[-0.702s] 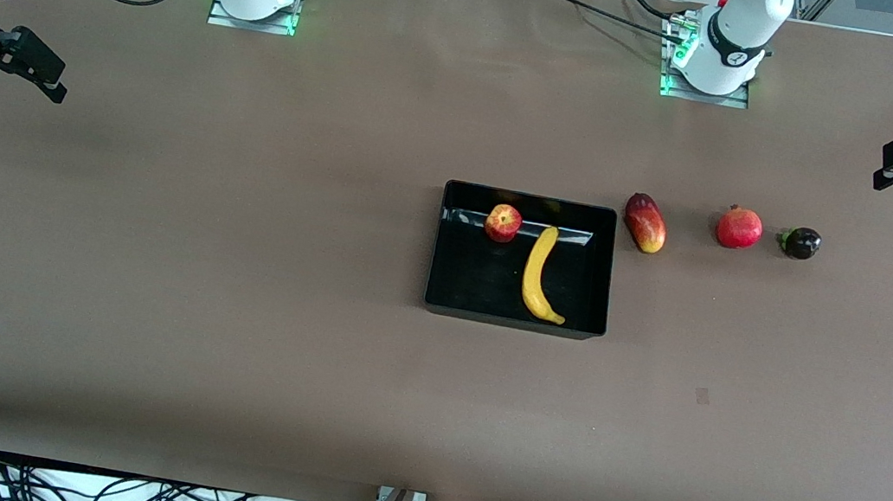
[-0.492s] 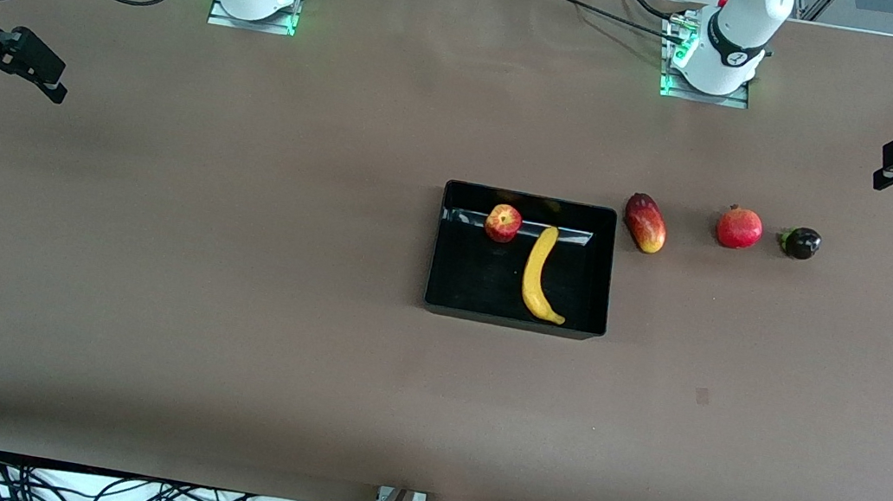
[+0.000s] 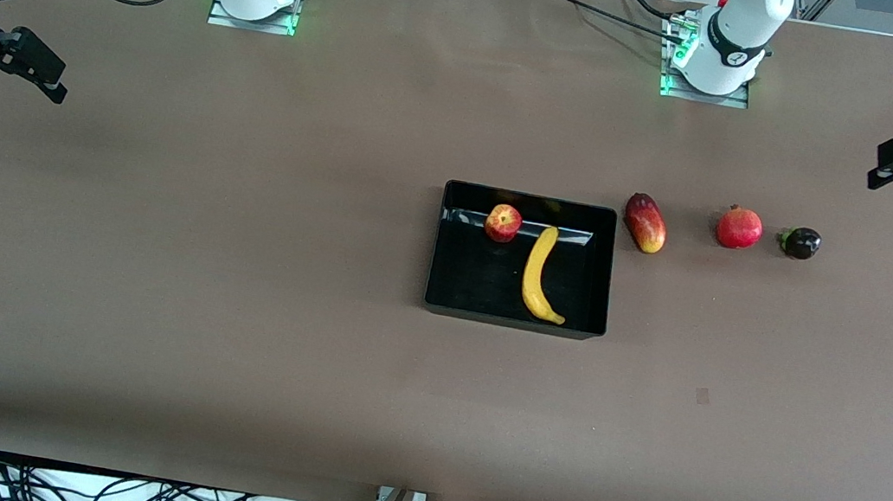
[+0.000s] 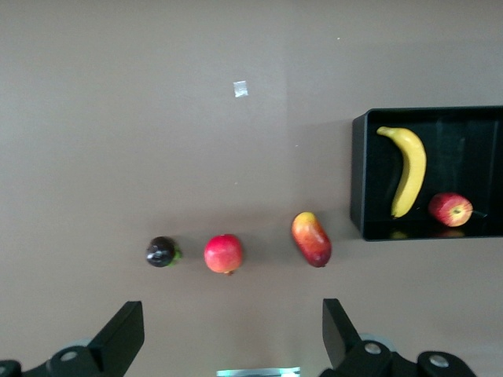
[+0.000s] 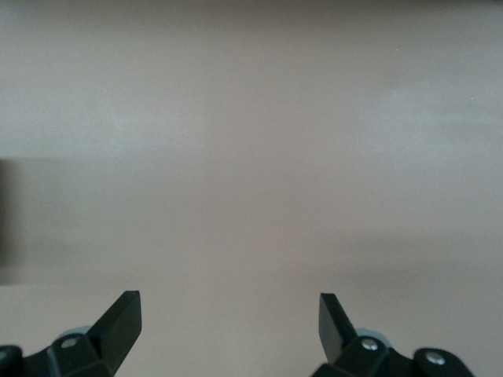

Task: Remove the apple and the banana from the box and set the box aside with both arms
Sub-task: 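Move the left gripper over the red apple inside the black tray, then lower the left gripper and close it on the red apple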

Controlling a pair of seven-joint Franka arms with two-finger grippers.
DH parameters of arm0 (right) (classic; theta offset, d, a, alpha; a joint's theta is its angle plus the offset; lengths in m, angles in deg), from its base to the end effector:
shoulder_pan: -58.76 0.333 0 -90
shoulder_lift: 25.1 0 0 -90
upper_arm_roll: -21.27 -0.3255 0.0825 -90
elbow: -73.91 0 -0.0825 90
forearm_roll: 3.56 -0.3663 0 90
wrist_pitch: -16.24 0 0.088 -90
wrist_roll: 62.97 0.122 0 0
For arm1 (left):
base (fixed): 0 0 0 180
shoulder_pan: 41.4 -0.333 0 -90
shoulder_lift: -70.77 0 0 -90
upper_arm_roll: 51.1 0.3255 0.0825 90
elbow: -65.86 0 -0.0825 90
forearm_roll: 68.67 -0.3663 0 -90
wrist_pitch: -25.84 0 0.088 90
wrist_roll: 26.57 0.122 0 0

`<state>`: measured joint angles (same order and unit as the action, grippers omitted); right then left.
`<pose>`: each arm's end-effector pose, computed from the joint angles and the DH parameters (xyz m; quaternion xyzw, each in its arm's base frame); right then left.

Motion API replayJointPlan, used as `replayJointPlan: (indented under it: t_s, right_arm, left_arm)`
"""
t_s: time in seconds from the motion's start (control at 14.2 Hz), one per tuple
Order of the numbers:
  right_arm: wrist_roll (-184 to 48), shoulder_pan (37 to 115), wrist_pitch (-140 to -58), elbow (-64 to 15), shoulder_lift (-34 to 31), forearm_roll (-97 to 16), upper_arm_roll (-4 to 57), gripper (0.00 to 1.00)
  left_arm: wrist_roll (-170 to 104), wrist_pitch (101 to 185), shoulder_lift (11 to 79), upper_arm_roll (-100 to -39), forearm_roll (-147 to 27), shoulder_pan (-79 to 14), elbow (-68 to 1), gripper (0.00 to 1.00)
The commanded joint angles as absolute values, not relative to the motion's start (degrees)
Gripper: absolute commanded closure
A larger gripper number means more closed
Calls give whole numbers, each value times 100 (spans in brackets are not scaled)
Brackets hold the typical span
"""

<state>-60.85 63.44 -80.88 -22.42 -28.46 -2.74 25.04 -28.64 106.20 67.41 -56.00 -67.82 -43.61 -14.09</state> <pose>0.5300 0.0058 0.6108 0.9993 -0.0099 0.0363 0.0042 0.5366 -0.0255 0.6515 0.9996 -0.0065 -0.0260 0.0088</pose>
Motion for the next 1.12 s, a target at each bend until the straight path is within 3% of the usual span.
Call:
replayJointPlan:
  t_s: [0.0,0.56,1.05]
  right_arm:
    - [-6148,6263,-8062,-2128,-2791,-304,2461,0]
    - [-6148,6263,-8061,-2128,-2791,-295,2461,0]
    - [-6148,6263,-8053,-2128,-2791,-295,2461,0]
  left_arm:
    - [-4067,11449,6699,-6092,-6743,-4228,-2042,0]
    - [-7663,13084,5005,-6244,-7059,-2630,-2150,0]
    - [-8465,14025,3607,-6191,-6990,-1918,-2080,0]
